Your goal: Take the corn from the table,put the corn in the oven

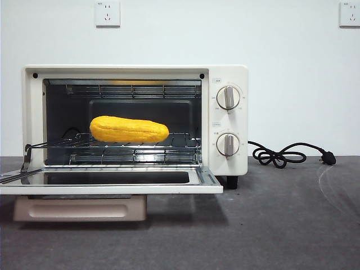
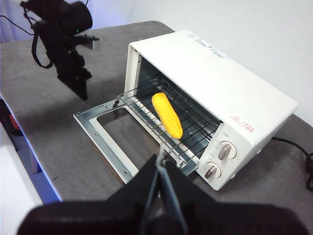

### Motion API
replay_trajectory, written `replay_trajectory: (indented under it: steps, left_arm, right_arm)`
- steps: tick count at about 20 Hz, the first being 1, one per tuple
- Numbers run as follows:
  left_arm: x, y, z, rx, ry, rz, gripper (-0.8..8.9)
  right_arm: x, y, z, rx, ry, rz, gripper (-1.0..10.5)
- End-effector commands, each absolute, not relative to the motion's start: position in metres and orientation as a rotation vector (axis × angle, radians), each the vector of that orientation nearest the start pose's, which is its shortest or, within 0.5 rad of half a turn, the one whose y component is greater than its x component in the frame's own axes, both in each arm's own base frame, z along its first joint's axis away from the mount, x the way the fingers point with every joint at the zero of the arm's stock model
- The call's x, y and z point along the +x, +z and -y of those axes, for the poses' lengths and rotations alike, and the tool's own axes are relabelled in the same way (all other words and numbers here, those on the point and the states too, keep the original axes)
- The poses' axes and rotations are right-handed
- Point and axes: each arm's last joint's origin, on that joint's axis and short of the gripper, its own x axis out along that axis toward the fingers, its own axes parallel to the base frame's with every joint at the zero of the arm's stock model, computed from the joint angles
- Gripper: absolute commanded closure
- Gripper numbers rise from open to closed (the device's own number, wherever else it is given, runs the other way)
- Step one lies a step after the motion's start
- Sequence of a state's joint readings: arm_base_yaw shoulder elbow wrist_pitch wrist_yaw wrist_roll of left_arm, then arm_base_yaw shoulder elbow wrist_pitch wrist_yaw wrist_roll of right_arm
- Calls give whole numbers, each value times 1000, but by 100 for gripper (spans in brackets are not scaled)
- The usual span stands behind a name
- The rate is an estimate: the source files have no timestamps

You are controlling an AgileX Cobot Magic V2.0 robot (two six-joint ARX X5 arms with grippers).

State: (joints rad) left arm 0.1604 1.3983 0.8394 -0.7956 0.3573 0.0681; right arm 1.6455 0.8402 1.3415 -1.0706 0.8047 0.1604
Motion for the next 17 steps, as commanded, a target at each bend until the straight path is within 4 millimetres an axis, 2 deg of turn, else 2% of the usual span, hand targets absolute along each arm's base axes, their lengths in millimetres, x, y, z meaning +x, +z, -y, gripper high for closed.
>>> replay_trajectory:
  steps: [1,6,9,15,17]
  left_arm:
    - [233,187,-26,-281,-221,-1315,822]
    - [236,188,-27,-331,-188,-1298,817]
    - [244,191,-28,-305,-193,-1205,817]
    - [282,214,-31,-182,-224,-748,817]
    - [278,240,-38,-123,-142,-595,817]
  right_arm:
    - [13,421,-105,-396,788,-275,959]
    - [14,417,-101,-428,744,-291,957]
    - [14,412,-97,-485,730,-320,946]
    - [15,402,-87,-640,702,-370,946]
    - [15,402,-87,-639,703,-370,946]
